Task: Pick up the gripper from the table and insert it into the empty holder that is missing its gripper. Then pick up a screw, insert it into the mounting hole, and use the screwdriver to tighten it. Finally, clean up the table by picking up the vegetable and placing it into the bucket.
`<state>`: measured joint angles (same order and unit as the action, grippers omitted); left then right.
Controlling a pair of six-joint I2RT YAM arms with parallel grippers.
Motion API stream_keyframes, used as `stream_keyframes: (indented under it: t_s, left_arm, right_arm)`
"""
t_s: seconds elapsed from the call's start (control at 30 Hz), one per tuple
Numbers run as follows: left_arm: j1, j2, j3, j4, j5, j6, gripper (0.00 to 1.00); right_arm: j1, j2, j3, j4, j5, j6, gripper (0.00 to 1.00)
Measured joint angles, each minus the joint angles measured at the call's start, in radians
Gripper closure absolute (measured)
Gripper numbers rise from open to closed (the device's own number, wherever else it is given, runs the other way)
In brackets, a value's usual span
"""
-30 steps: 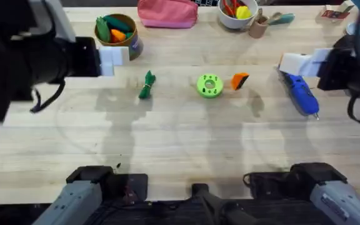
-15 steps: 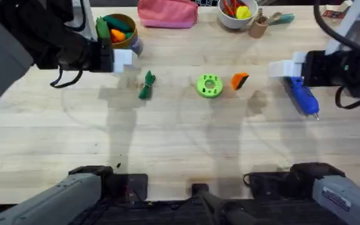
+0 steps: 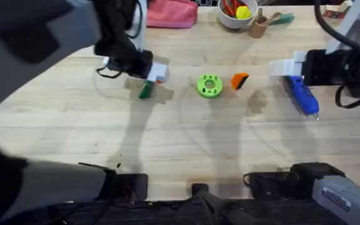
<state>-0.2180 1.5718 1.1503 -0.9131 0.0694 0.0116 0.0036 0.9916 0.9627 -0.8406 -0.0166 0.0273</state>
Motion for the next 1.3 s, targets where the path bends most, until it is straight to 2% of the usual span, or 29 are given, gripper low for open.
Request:
stream_keyframes:
  t_s: [0.17, 0.43, 0.5, 0.63, 0.67, 0.73, 1.1, 1.3]
  left_arm:
    - [-0.005, 0.109, 0.000, 0.004, -0.026, 0.000, 0.011]
    - [-0.004, 0.217, 0.004, 0.065, -0.030, -0.001, 0.108]
    - [-0.004, 0.220, 0.012, 0.070, -0.028, 0.000, 0.297]
    - [-0.005, 0.223, 0.017, 0.072, -0.012, 0.003, 0.866]
    - [-0.006, 0.223, 0.019, 0.072, -0.012, 0.006, 0.968]
    - [-0.007, 0.223, 0.020, 0.072, -0.013, 0.006, 0.994]
    - [-0.006, 0.225, 0.028, 0.056, -0.019, 0.006, 0.995]
    - [-0.006, 0.223, 0.115, -0.011, -0.018, -0.001, 0.995]
  right_arm:
    - [0.000, 0.000, 0.000, 0.000, 0.000, 0.000, 0.075]
    - [0.000, 0.000, 0.000, 0.000, 0.000, 0.000, 0.075]
    - [0.000, 0.000, 0.000, 0.000, 0.000, 0.000, 0.075]
    - [0.000, 0.000, 0.000, 0.000, 0.000, 0.000, 0.076]
    - [0.000, 0.000, 0.000, 0.000, 0.000, 0.000, 0.076]
    - [0.000, 0.000, 0.000, 0.000, 0.000, 0.000, 0.075]
    - [0.000, 0.000, 0.002, 0.000, 0.000, 0.000, 0.075]
    - [0.000, 0.000, 0.002, 0.000, 0.000, 0.000, 0.075]
